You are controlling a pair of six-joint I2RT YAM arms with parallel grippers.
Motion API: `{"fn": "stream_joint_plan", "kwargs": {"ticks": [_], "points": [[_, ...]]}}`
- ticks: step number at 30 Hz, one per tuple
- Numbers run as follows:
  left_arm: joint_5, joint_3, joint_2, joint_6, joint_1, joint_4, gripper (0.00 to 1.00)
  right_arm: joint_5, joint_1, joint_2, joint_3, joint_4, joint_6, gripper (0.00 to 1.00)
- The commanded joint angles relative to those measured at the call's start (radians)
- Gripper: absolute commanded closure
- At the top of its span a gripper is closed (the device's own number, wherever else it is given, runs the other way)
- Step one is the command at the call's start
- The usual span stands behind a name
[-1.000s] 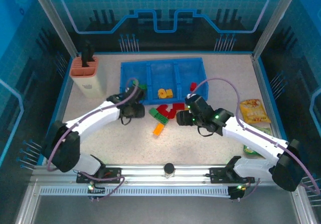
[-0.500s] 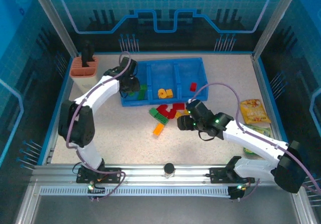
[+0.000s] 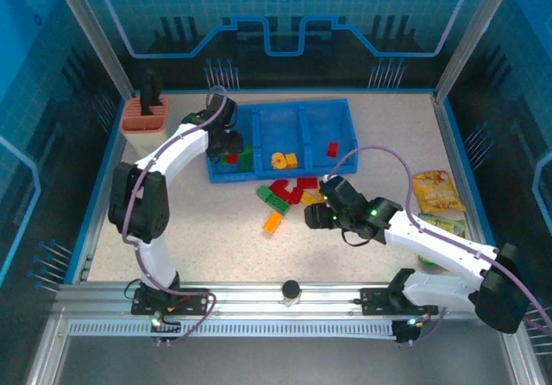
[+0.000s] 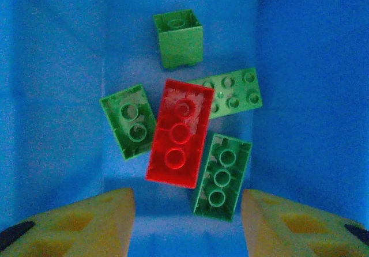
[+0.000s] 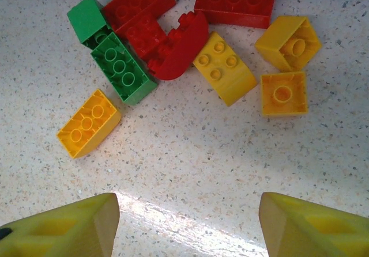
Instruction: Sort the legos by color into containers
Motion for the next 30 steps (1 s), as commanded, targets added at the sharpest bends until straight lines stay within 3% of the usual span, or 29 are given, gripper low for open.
{"fn": "stream_joint_plan", "kwargs": {"ticks": [1,7,10,17,30], "points": [[0.005,-0.025,-0.092,0.018,0.004,-0.002,0.48,-0.001,0.017,0.025,0.02,0.009,0.013,0.33],[0.002,0.016,-0.042,0.043,0.005,-0.028,0.43,-0.001,0.029,0.054,0.043,0.017,0.01,0.33],[0.082,0.086,0.042,0.068,0.004,-0.07,0.37,0.005,0.032,0.056,0.048,0.014,0.008,0.33],[0.043,0.138,0.17,0.084,-0.002,-0.127,0.37,0.018,0.032,0.047,0.048,0.001,0.001,0.33],[0.046,0.059,0.181,0.076,-0.002,-0.093,0.52,0.007,0.03,0.099,0.054,0.029,-0.008,0.33]]}}
